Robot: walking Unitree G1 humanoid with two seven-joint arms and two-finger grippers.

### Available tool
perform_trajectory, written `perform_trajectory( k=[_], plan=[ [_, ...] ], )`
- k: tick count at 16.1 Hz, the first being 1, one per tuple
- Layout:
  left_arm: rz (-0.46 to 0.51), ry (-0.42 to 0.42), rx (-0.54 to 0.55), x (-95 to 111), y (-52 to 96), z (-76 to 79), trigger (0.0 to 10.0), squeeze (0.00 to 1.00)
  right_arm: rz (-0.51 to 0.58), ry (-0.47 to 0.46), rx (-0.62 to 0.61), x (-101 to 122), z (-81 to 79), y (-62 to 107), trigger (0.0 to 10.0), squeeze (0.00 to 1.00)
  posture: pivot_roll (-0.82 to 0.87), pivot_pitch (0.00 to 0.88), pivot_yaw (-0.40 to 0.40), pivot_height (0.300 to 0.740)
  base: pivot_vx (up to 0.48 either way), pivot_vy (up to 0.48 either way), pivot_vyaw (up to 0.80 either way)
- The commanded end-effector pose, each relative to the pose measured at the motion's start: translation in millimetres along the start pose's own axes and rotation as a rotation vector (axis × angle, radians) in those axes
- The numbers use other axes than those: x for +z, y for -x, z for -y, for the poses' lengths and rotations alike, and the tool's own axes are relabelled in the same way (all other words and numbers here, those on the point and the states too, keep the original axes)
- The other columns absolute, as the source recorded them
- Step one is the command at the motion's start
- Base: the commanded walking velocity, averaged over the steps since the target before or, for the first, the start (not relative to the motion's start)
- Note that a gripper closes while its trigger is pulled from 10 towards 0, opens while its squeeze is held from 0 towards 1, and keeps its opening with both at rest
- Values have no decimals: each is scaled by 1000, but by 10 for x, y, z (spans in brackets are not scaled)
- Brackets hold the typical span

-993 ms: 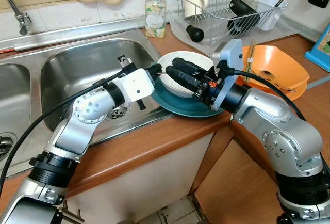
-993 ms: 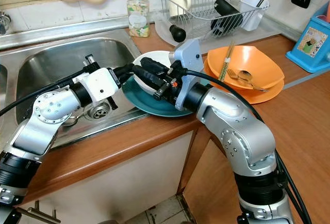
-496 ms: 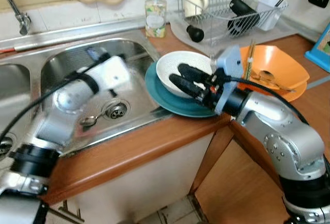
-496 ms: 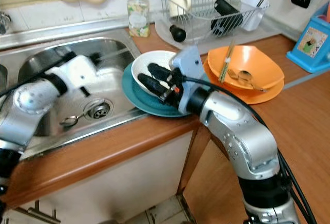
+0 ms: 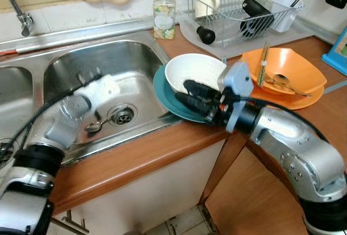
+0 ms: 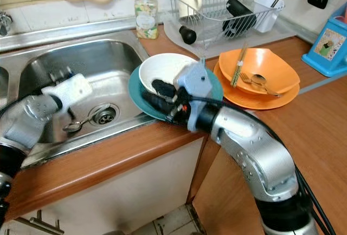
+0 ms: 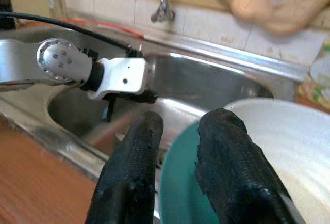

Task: Kitchen organization

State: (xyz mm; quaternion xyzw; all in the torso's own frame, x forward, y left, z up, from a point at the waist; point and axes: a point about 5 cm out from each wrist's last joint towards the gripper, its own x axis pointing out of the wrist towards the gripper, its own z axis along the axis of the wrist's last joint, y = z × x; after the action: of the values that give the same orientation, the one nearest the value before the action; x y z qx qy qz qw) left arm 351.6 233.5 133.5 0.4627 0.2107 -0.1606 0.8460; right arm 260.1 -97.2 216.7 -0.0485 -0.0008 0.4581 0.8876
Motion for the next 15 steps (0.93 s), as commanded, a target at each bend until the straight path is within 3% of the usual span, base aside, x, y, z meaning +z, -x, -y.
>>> perform_trajectory(
  k=[1, 2, 3, 9, 10, 12, 14, 15],
  plan=[
    [-14, -3, -34, 5, -12, 24, 10000, 0, -4, 11, -3, 17, -15, 13, 10000, 0, -134, 0, 40, 740, 0, 0, 0],
    [-27, 6, -64, -21, -28, 76, 10000, 0, -12, 14, -6, 6, -16, 24, 10000, 0, -139, 0, 40, 740, 0, 0, 0],
    [-32, 14, -72, -31, -36, 93, 10000, 1000, -17, 16, -6, -1, -16, 28, 10000, 0, -138, 0, 38, 740, 0, 0, 0],
    [-46, 30, -149, -56, -46, 191, 10000, 1000, -24, 11, -12, -15, -20, 35, 10000, 0, -138, 0, 41, 740, 0, 0, 0],
    [-24, 58, -136, -40, -33, 182, 10000, 1000, -10, 13, -82, 8, 61, 33, 10000, 0, -134, 0, 39, 740, 0, 0, 0],
    [-18, 65, -133, -37, -29, 179, 10000, 1000, -5, 13, -104, 17, 86, 32, 10000, 0, -134, 0, 39, 740, 0, 0, 0],
    [30, 119, -104, -15, 14, 161, 10000, 1000, 17, -24, -255, 71, 302, 44, 10000, 0, -127, 0, 31, 740, 0, 0, 0],
    [62, 137, -79, 3, 38, 140, 10000, 1000, 20, -55, -309, 83, 381, 58, 10000, 353, -125, 0, 27, 740, 0, 0, 0]
  ],
)
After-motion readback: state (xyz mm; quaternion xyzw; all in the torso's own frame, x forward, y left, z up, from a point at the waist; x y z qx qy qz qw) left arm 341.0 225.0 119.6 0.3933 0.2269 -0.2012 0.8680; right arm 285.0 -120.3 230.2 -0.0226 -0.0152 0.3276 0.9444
